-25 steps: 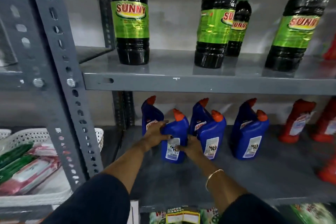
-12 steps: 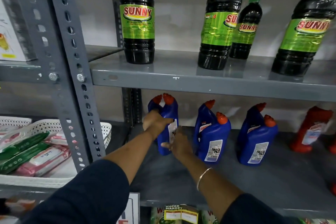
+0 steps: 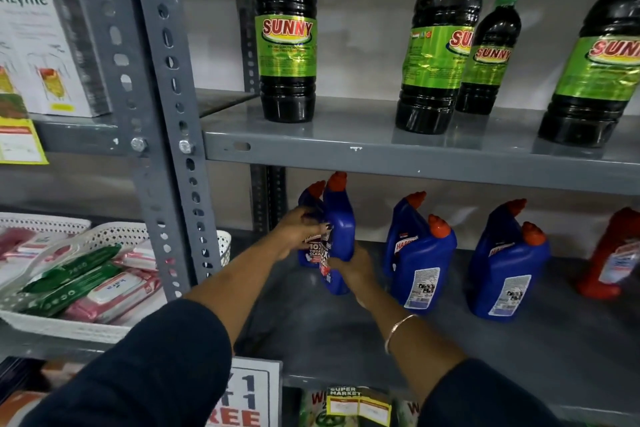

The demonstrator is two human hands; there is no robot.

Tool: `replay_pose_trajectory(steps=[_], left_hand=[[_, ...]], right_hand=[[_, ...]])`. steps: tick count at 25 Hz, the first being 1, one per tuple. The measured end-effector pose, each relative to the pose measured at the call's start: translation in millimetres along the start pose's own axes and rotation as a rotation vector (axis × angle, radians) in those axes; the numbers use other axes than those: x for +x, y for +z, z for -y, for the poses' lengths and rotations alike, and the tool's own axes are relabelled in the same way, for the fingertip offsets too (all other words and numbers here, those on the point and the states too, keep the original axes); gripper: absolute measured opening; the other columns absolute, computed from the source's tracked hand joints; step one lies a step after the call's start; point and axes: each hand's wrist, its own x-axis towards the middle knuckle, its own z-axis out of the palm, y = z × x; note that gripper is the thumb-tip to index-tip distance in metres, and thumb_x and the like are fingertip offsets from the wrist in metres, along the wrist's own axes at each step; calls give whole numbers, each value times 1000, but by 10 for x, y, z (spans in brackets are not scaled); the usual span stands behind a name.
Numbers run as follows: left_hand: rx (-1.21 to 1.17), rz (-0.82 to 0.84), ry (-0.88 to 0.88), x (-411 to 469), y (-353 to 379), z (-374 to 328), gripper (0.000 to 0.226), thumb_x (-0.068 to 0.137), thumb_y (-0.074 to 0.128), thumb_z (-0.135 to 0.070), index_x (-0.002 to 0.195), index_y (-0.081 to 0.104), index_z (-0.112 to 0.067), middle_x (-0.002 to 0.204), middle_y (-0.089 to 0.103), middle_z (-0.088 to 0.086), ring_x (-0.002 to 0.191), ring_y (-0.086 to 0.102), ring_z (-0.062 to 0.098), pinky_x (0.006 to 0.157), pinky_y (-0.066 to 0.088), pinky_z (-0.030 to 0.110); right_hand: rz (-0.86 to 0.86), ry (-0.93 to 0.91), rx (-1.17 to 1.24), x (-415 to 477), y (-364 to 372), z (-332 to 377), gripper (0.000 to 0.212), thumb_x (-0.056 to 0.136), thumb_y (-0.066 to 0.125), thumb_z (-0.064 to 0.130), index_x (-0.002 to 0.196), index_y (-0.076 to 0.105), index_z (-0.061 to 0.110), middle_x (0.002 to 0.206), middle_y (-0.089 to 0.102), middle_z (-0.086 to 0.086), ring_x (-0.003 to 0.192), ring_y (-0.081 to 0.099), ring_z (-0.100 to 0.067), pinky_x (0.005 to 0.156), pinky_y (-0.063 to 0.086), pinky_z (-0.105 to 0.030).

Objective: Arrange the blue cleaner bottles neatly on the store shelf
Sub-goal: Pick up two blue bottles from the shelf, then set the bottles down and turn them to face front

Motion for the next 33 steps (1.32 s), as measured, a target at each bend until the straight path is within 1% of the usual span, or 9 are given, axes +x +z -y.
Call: replay_pose_trajectory(steps=[4, 12, 16, 20, 22, 25, 27, 30, 33], left_hand=[[25, 127, 36, 8, -103, 246, 60, 77, 63, 8, 131, 42, -5, 128, 55, 13, 119, 51, 24, 94, 42, 33], [178, 82, 142, 98, -55, 657, 45, 66, 74, 3, 105, 59, -12, 94, 66, 0, 91, 62, 14, 95, 50, 39], [163, 101, 153, 88, -50, 646, 51, 68, 74, 3, 114, 55, -7, 102, 63, 4, 91, 60, 11, 86, 51, 27], [168, 164, 162, 33, -63, 493, 62, 71, 74, -9, 125, 43, -14, 106, 60, -4, 95, 57, 5, 93, 49, 31], [62, 59, 251, -18, -43, 302, 65, 80, 66, -23, 134, 31, -18, 116, 55, -4, 104, 56, 9, 87, 47, 22], [151, -183, 403, 3, 64, 15, 71, 87, 51, -40, 144, 12, -19, 138, 44, 1, 124, 45, 18, 104, 37, 31], [394, -352, 536, 54, 215, -97, 74, 85, 47, -49, 143, 18, -14, 145, 39, 10, 131, 41, 24, 112, 32, 42], [736, -458, 737, 38, 585, -219, 63, 87, 46, -45, 135, 33, -5, 140, 42, 20, 129, 41, 34, 112, 29, 51], [841, -367, 817, 65, 1029, -208, 51, 88, 45, -38, 127, 45, -5, 136, 48, 17, 127, 43, 32, 108, 36, 43]], right_hand=[[188, 50, 29, 65, -73, -105, 55, 65, 72, -11, 116, 56, 2, 118, 63, -20, 105, 60, -30, 95, 50, -45], [220, 120, -13, 87, 59, -543, 63, 64, 72, -10, 122, 53, 7, 124, 62, -16, 117, 56, -30, 101, 47, -48], [238, 144, -43, 145, 80, -580, 66, 64, 74, -8, 124, 52, 7, 126, 60, -16, 120, 55, -30, 103, 46, -48], [289, 153, -173, 133, -37, -537, 79, 60, 81, 1, 130, 45, 7, 134, 54, -11, 126, 48, -29, 106, 42, -45], [245, 128, -344, 126, -184, -521, 89, 61, 81, 7, 137, 34, 8, 138, 44, -3, 130, 41, -25, 108, 39, -39], [158, 158, -463, 86, -486, -592, 79, 63, 81, 13, 132, 43, 11, 128, 55, -5, 120, 53, -27, 102, 46, -41], [106, 194, -599, -9, -712, -618, 47, 69, 77, 21, 111, 59, 10, 103, 61, -5, 101, 59, -23, 94, 50, -38], [17, 341, -734, -115, -1087, -673, 58, 70, 74, 35, 116, 55, 5, 117, 63, -9, 107, 59, -27, 91, 49, -36], [-160, 361, -685, -132, -1437, -675, 59, 68, 76, 31, 118, 55, 6, 119, 63, -12, 108, 61, -31, 85, 50, -35]])
